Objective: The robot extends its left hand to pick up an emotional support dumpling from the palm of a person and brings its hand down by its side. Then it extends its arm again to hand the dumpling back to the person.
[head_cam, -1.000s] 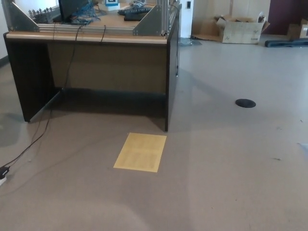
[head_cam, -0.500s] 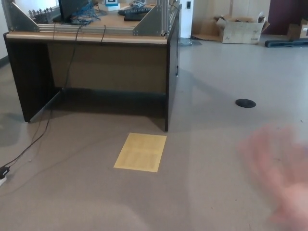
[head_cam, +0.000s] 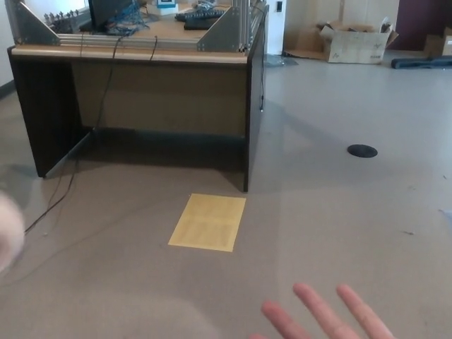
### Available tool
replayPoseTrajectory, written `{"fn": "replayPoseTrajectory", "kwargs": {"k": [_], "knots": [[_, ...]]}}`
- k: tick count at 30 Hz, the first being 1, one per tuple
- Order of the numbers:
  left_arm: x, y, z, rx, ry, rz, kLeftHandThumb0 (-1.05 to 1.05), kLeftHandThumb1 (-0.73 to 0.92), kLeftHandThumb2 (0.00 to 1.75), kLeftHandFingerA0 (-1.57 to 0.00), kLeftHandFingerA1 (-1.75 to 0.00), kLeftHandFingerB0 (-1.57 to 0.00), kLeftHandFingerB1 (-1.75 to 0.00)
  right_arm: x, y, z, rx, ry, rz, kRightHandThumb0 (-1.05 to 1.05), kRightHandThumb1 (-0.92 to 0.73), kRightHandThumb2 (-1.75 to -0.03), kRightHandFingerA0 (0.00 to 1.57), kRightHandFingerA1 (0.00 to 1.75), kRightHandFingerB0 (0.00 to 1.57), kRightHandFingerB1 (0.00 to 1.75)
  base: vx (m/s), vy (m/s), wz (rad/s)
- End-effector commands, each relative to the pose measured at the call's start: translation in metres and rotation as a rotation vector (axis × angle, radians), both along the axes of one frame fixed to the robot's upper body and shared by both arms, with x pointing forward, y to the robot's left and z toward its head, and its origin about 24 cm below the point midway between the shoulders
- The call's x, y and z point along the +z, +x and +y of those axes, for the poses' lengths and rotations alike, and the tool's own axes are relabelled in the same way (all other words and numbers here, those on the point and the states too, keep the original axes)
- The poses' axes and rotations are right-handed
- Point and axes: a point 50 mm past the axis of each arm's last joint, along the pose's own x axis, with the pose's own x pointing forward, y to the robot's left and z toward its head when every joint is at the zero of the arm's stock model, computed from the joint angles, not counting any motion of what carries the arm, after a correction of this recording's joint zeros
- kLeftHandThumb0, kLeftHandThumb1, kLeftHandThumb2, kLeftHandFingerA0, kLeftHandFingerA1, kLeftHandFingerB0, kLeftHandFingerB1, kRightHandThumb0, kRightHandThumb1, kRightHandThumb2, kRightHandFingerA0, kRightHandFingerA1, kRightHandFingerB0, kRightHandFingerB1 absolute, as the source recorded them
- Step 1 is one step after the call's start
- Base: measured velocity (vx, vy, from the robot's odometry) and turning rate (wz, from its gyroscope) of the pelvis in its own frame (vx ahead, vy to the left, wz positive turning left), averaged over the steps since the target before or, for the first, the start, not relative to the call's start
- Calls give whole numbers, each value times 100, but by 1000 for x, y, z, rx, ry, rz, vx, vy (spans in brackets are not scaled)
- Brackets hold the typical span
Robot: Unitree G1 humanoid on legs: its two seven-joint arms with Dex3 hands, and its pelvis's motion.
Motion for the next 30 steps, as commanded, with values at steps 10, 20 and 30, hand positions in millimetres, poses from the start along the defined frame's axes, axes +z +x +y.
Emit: {"fn": "replayPoseTrajectory", "kwargs": {"k": [10, 20, 30], "knots": [[149, 13, -137, -414, 500, -251, -13, 75, 68, -99, -126, -95, -82, -3, 1, 7, 11, -3, 19, -27, -63, -59, 81, 57, 67, 49, 0, 0, 0], [157, -14, -236, -713, 748, -273, -8, 64, 87, -100, -137, -92, -97, -14, -6, 22, 30, 21, 53, -26, -63, -59, 80, 56, 68, 49, 0, 0, 0], [114, -20, -284, -858, 970, -186, -14, 70, 76, -91, -136, -89, -96, -14, -8, 18, 37, 1, 50, -26, -63, -59, 78, 55, 67, 48, 0, 0, 0]]}}
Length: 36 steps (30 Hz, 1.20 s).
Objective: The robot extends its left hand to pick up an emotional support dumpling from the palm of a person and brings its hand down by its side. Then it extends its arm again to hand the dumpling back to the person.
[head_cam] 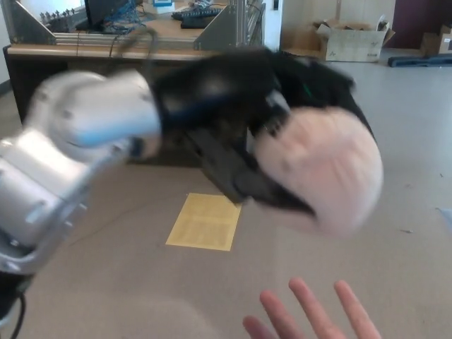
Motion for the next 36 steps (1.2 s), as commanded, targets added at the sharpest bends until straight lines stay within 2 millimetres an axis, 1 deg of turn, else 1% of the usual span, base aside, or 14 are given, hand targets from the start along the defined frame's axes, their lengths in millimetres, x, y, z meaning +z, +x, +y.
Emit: {"fn": "replayPoseTrajectory", "kwargs": {"k": [1, 10, 13, 14, 15, 18, 19, 21, 22, 23, 24, 27, 28, 36], "knots": [[-19, -2, -16, -3, 121, 33, -13, 70, 77, -92, -136, -88, -97, 3, 0, -8, -16, -21, -12, -26, -63, -59, 78, 54, 67, 48, 0, 0, 0], [-47, -4, -25, -26, 232, 100, -14, 69, 82, -97, -141, -86, -101, 7, 7, -8, -22, -9, -23, -28, -64, -59, 82, 60, 68, 49, 0, 0, 0], [-48, -4, -25, -25, 235, 101, -14, 69, 82, -97, -141, -86, -101, 7, 7, -8, -22, -10, -23, -28, -64, -59, 82, 60, 68, 49, 0, 0, 0], [-60, -3, -26, -46, 244, 118, -18, 72, 71, -104, -126, -90, -71, 7, 8, -5, -19, 3, -29, -26, -63, -59, 80, 58, 68, 49, 0, 0, 0], [-62, -3, -26, -49, 248, 121, -21, 74, 62, -106, -117, -90, -54, 7, 8, -4, -19, 6, -30, -27, -64, -59, 81, 60, 67, 50, 0, 0, 0], [-63, -2, -26, -51, 254, 123, -21, 74, 62, -106, -117, -90, -54, 7, 8, -4, -20, 10, -29, -27, -64, -59, 81, 60, 67, 50, 0, 0, 0], [-61, -3, -27, -52, 287, 92, -31, 29, 88, -6, -51, -6, -50, 8, 9, -4, -18, 10, -38, -28, -64, -59, 81, 59, 69, 49, 0, 0, 0], [-58, -4, -28, -54, 339, 45, -31, 29, 88, -6, -51, -6, -50, 10, 10, -4, -14, 10, -51, -28, -64, -59, 81, 59, 69, 49, 0, 0, 0], [-57, -4, -28, -63, 351, 49, -75, 42, 84, 0, -9, -1, -14, 10, 11, -5, -18, 6, -48, -28, -63, -59, 76, 54, 69, 48, 0, 0, 0], [-56, -4, -28, -76, 368, 56, -75, 42, 84, 0, -9, -1, -14, 10, 12, -5, -25, 0, -43, -28, -63, -59, 76, 54, 69, 48, 0, 0, 0], [-55, -3, -28, -72, 379, 58, -82, 46, 87, 0, 0, 0, -1, 11, 13, -5, -17, -12, -39, -27, -64, -58, 77, 53, 68, 47, 0, 0, 0], [-55, -3, -28, -73, 383, 58, -82, 46, 87, 0, 0, 0, -1, 11, 13, -5, -16, -13, -39, -27, -64, -58, 77, 53, 68, 47, 0, 0, 0], [-52, -4, -27, -59, 416, 53, -101, 49, 66, 0, 0, 0, -2, 10, 13, -4, -32, 16, -17, -27, -66, -60, 76, 58, 63, 46, 0, 0, 0], [-49, -3, -23, -35, 439, 22, -98, 54, 58, 0, 0, 0, 0, 10, 14, -4, -31, 24, -32, -26, -66, -59, 77, 58, 67, 48, 0, 0, 0]]}}
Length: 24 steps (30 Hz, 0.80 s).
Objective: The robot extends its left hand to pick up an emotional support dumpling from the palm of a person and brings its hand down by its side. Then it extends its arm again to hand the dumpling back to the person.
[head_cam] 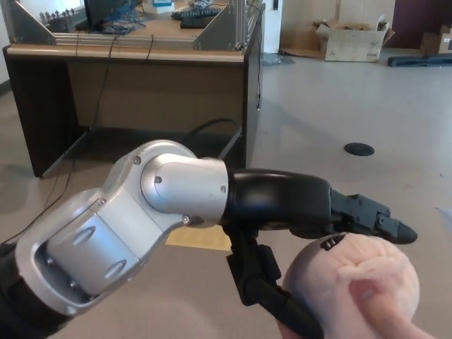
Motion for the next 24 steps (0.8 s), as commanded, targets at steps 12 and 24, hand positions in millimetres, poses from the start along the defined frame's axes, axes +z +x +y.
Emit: {"fn": "replayPoseTrajectory", "kwargs": {"k": [12, 24], "knots": [[96, 5, 39, 27, -218, -140, -84, 47, 56, 0, 0, 0, 0, 9, 5, -11, -2, -33, -39, -27, -63, -59, 81, 57, 67, 49, 0, 0, 0], [26, 24, 171, 395, -667, -49, -60, 38, 79, -2, -27, -3, -21, 0, -19, -33, -64, -25, -18, -24, -63, -58, 79, 57, 67, 50, 0, 0, 0]]}}
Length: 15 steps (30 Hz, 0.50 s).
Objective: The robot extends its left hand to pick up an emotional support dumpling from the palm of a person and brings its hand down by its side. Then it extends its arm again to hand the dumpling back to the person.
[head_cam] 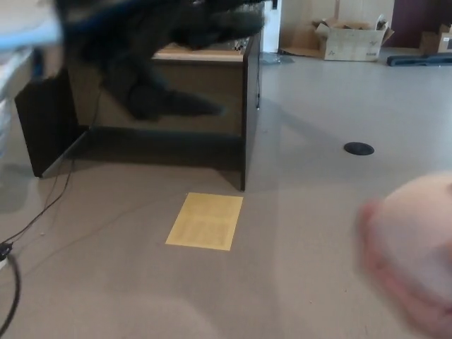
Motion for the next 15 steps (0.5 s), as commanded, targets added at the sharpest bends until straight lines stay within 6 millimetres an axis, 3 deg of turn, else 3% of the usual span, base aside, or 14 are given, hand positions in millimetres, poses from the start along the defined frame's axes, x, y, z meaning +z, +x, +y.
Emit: {"fn": "replayPoseTrajectory", "kwargs": {"k": [1, 2, 4, 5, 6, 7, 8, 12, 14, 15], "knots": [[-88, -2, 67, 153, -233, 86, -67, 43, 78, -7, -29, -8, -16, -3, -13, -14, -30, -2, 3, -24, -63, -58, 79, 57, 67, 50, 0, 0, 0], [-99, -3, 72, 170, -249, 92, -67, 43, 78, -7, -29, -8, -16, -3, -13, -14, -30, -3, 3, -24, -63, -58, 79, 57, 67, 50, 0, 0, 0], [-102, -5, 73, 174, -253, 91, -67, 43, 78, -7, -29, -8, -16, -3, -13, -15, -31, -3, 2, -24, -63, -58, 79, 57, 67, 50, 0, 0, 0], [-135, -7, 86, 221, -284, 138, -59, 55, 60, -11, -32, -11, -21, -4, -15, -15, -37, 0, 4, -24, -63, -58, 82, 58, 67, 50, 0, 0, 0], [-190, -21, 107, 333, -318, 215, -58, 40, 79, -12, -46, 0, -34, -5, -17, -15, -50, 8, 5, -24, -63, -58, 82, 58, 67, 50, 0, 0, 0], [-200, -23, 110, 366, -313, 223, -58, 40, 79, -12, -46, 0, -34, -5, -16, -15, -55, 13, 5, -24, -63, -58, 82, 58, 67, 50, 0, 0, 0], [-225, -29, 120, 427, -327, 263, -31, 38, 92, -2, -49, 0, -47, -6, -17, -16, -58, 11, 8, -24, -63, -58, 81, 57, 67, 50, 0, 0, 0], [-297, -59, 144, 652, -397, 422, -30, 34, 89, -3, -48, 0, -47, -6, -19, -17, -58, 5, 11, -24, -62, -58, 82, 58, 68, 50, 0, 0, 0], [-300, -61, 145, 661, -403, 426, -30, 34, 89, -3, -48, 0, -47, -6, -19, -17, -58, 5, 11, -24, -62, -58, 82, 58, 68, 50, 0, 0, 0], [-344, -78, 160, 830, -427, 493, -31, 37, 91, -4, -49, 0, -47, -8, -21, -15, -53, 2, 17, -25, -63, -58, 84, 60, 67, 50, 0, 0, 0]]}}
